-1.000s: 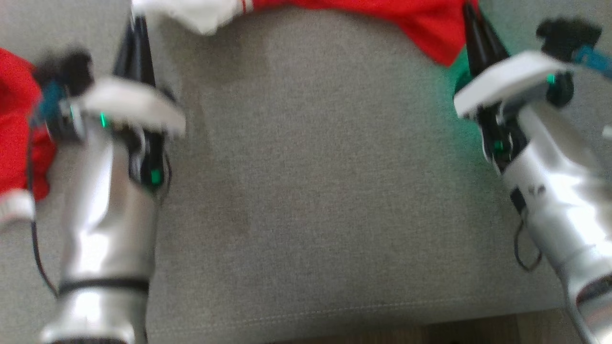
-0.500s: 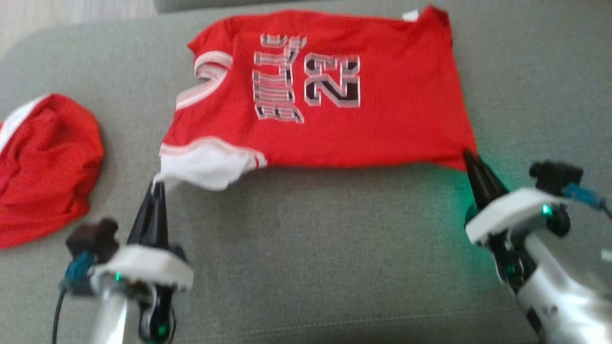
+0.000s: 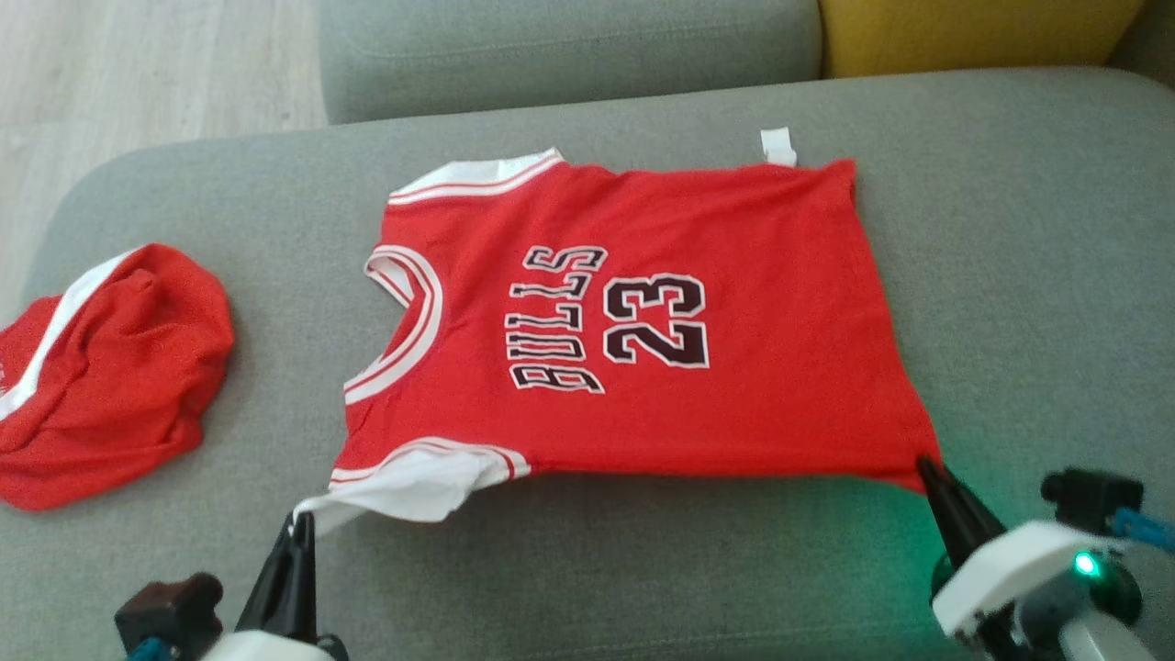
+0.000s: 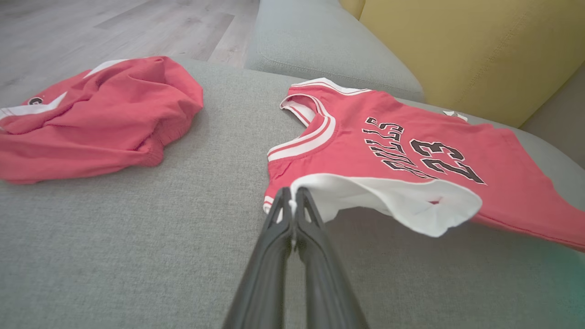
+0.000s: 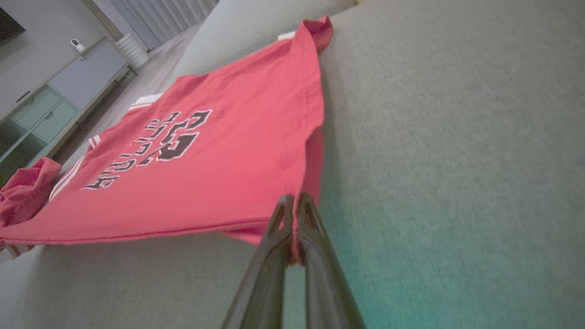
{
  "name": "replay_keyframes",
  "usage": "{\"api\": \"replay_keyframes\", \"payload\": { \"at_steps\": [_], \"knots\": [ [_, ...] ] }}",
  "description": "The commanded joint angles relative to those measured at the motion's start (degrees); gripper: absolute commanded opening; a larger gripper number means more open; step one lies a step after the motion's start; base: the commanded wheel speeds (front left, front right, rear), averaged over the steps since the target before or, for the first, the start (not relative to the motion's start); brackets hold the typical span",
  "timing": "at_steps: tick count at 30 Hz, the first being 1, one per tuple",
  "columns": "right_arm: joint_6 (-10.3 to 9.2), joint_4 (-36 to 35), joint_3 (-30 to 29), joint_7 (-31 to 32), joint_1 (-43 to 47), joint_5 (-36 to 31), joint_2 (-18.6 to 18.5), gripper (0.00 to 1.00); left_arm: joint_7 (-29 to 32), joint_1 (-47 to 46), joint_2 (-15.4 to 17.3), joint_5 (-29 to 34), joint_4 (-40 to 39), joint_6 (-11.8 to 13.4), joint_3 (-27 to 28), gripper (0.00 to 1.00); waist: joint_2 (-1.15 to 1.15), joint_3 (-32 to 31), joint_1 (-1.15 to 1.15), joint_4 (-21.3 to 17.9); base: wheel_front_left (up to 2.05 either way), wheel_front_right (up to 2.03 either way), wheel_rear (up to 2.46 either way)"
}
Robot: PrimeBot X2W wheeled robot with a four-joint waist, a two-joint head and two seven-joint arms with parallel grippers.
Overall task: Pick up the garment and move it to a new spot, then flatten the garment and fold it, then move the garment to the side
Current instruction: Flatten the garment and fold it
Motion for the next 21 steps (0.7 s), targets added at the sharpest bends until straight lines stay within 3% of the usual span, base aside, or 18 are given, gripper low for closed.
{"api": "replay_keyframes", "payload": {
  "at_steps": [1,11,21],
  "knots": [
    [-0.05,-4.19,-1.74,1.67,1.19,-2.07,0.21,0.0,0.67,-1.15,0.52,0.21,-3.19,0.75,1.62,0.0,0.0,-0.37,0.0,0.4,0.0,0.0,0.0],
    [-0.05,-16.24,-12.0,13.69,7.38,-11.2,7.29,0.0,3.91,-2.87,1.6,0.17,-4.07,0.17,0.1,0.0,0.0,0.8,0.0,0.99,0.0,0.0,0.0],
    [-0.05,-15.53,-13.79,17.65,1.08,-13.46,9.52,0.0,3.99,-15.61,3.97,-0.24,3.7,-2.53,-0.28,0.0,0.0,5.87,0.0,0.07,0.0,0.0,0.0]
  ]
}}
